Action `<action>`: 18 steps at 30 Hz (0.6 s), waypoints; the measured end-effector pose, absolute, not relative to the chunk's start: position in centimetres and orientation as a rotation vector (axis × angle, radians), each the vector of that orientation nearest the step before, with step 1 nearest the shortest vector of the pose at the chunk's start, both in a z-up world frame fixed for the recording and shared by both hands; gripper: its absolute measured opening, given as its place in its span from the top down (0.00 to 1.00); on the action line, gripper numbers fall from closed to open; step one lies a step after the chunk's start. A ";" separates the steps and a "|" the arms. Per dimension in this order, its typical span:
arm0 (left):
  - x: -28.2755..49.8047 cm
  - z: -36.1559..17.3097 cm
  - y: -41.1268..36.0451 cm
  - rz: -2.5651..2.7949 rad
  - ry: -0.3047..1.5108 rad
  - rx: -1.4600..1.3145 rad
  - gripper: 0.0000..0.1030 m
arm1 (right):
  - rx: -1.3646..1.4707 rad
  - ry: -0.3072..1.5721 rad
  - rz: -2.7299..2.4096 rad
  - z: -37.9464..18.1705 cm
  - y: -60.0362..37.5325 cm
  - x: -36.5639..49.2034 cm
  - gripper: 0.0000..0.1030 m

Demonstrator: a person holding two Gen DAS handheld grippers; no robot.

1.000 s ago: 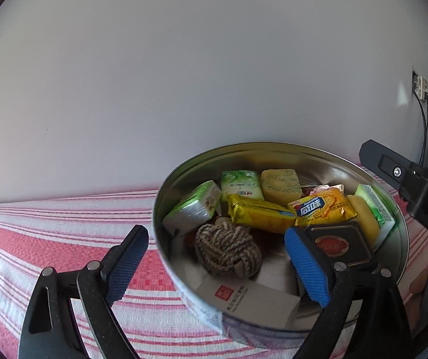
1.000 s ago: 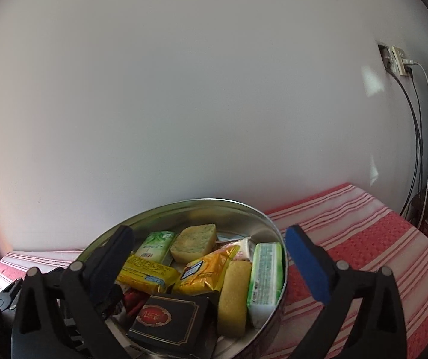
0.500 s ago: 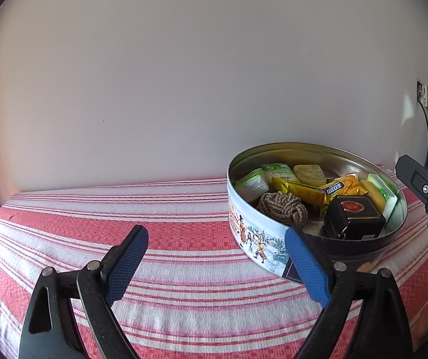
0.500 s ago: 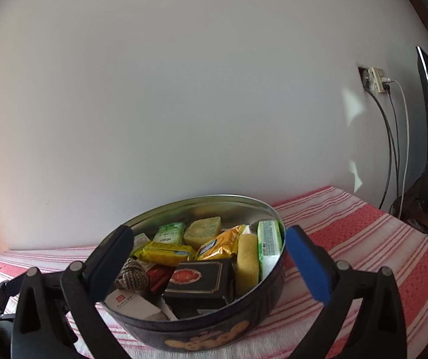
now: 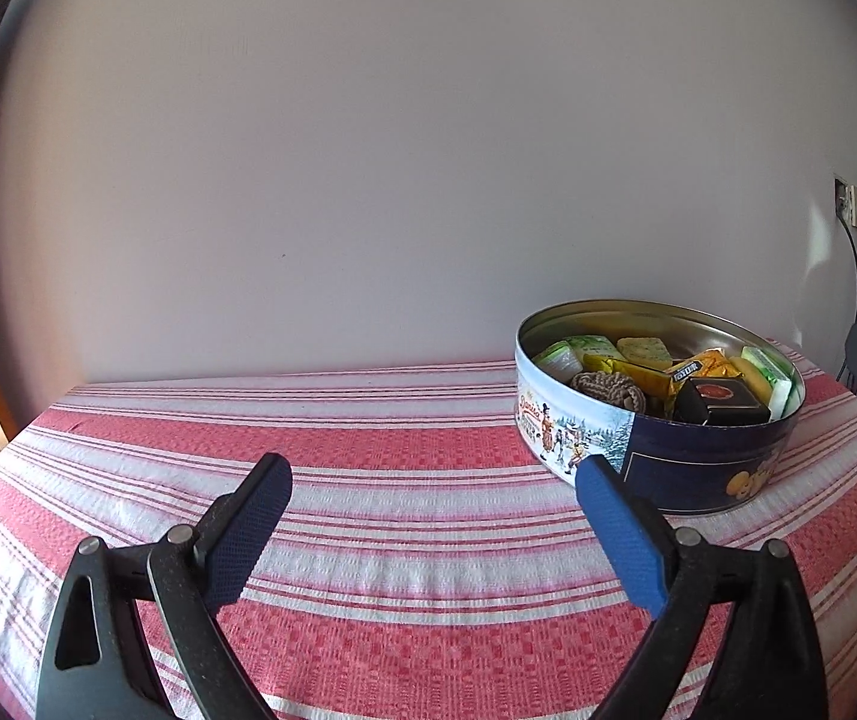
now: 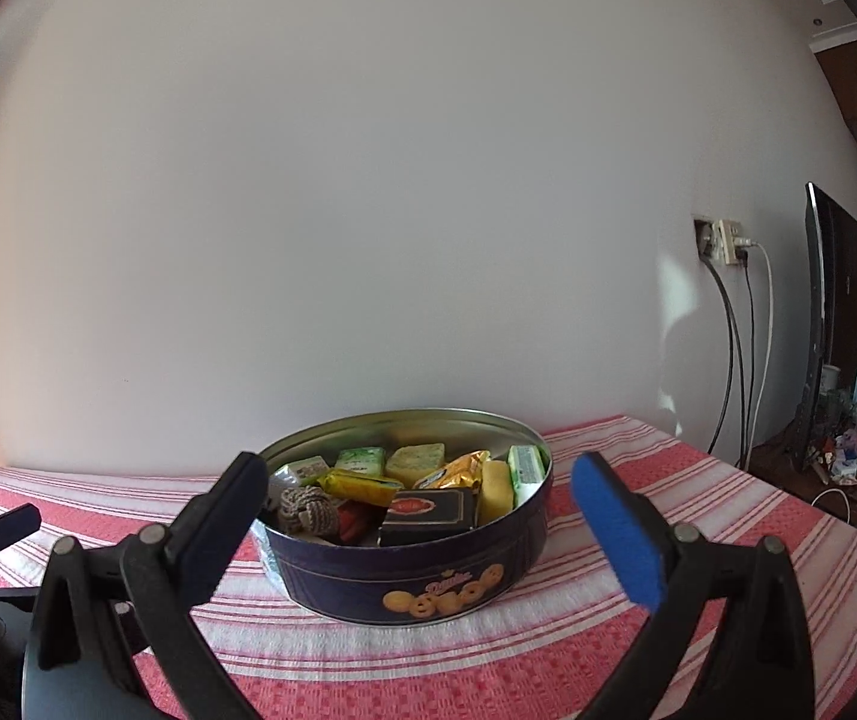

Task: Organize objects

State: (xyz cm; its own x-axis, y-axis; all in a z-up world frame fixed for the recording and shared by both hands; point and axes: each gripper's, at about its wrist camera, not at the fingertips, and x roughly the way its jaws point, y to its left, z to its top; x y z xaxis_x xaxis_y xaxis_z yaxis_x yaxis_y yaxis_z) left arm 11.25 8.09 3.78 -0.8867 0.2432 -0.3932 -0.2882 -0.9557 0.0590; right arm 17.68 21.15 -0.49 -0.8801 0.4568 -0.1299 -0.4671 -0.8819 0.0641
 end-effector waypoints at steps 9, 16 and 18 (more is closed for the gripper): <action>11.5 3.8 8.5 2.809 0.216 -0.558 0.05 | -0.142 0.077 2.660 -0.3 19.7 18.2 0.00; 11.4 3.7 8.4 2.827 0.220 -0.575 0.04 | -0.164 0.110 2.664 -0.3 19.9 18.3 0.00; 11.4 3.7 8.5 2.829 0.218 -0.574 0.03 | -0.157 0.106 2.665 -0.2 19.7 18.4 0.00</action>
State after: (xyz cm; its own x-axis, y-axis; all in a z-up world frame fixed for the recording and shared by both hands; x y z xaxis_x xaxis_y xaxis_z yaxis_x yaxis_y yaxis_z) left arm 11.37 8.45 3.72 -0.8923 0.2093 -0.3999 -0.2680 -0.9586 0.0963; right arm 18.37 19.72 -0.20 -0.8851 0.4473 -0.1286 -0.4560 -0.8887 0.0482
